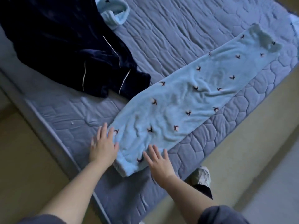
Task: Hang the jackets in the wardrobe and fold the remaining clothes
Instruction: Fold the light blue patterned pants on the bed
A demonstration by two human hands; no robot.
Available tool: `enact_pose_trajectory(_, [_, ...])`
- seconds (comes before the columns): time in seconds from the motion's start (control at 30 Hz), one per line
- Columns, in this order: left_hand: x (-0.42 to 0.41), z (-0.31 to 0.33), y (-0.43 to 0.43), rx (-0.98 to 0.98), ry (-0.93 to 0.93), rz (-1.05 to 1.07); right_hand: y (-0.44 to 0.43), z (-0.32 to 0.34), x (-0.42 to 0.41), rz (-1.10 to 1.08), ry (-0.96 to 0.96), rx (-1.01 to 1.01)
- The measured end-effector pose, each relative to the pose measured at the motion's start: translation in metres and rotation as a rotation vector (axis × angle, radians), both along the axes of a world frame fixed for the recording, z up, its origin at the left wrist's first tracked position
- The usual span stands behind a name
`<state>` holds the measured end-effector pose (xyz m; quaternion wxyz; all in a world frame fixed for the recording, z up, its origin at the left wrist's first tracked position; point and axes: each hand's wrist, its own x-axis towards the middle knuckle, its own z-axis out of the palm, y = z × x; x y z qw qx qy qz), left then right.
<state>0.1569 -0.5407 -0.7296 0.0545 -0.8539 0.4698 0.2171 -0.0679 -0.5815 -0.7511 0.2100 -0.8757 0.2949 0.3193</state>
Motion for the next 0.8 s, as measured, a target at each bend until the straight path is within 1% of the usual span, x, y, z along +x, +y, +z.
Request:
enact_pose_trajectory(0.03, [0.013, -0.003, -0.004, -0.031, 0.091, 0.154, 0.013, 0.001, 0.011, -0.031, -0.01, -0.019])
enact_pose_trajectory(0.1, [0.033, -0.015, -0.019, -0.052, 0.356, 0.452, 0.032, 0.001, 0.025, -0.083, -0.044, -0.134])
enact_pose_trajectory(0.13, [0.039, -0.023, -0.026, -0.022, 0.477, 0.53, 0.037, 0.0, 0.029, -0.096, -0.055, -0.185])
enact_pose_trajectory(0.17, [0.043, -0.03, -0.03, 0.022, 0.564, 0.555, 0.041, -0.003, 0.031, -0.097, -0.074, -0.221])
enact_pose_trajectory(0.23, [0.047, -0.042, -0.03, 0.079, 0.661, 0.582, 0.049, -0.012, 0.031, -0.129, -0.148, -0.282])
enact_pose_trajectory(0.3, [0.05, -0.044, -0.021, 0.075, 0.778, 0.667, 0.056, -0.016, 0.029, -0.191, -0.186, -0.334])
enact_pose_trajectory(0.4, [0.051, -0.027, -0.009, 0.063, 0.943, 0.766, 0.068, -0.016, 0.028, -0.257, -0.181, -0.348])
enact_pose_trajectory(0.47, [0.049, -0.008, -0.007, 0.117, 1.051, 0.811, 0.077, -0.009, 0.032, -0.367, -0.193, -0.343])
enact_pose_trajectory(0.53, [0.047, 0.012, -0.006, 0.221, 1.17, 0.843, 0.086, -0.001, 0.037, -0.496, -0.246, -0.354])
enact_pose_trajectory(0.63, [0.049, 0.031, -0.009, 0.377, 1.317, 0.895, 0.093, 0.001, 0.047, -0.742, -0.424, -0.429])
enact_pose_trajectory(0.73, [0.058, 0.037, -0.013, 0.438, 1.371, 0.898, 0.093, 0.004, 0.068, -0.971, -0.589, -0.549])
enact_pose_trajectory(0.8, [0.064, 0.044, -0.016, 0.429, 1.345, 0.859, 0.091, 0.009, 0.082, -1.006, -0.675, -0.598])
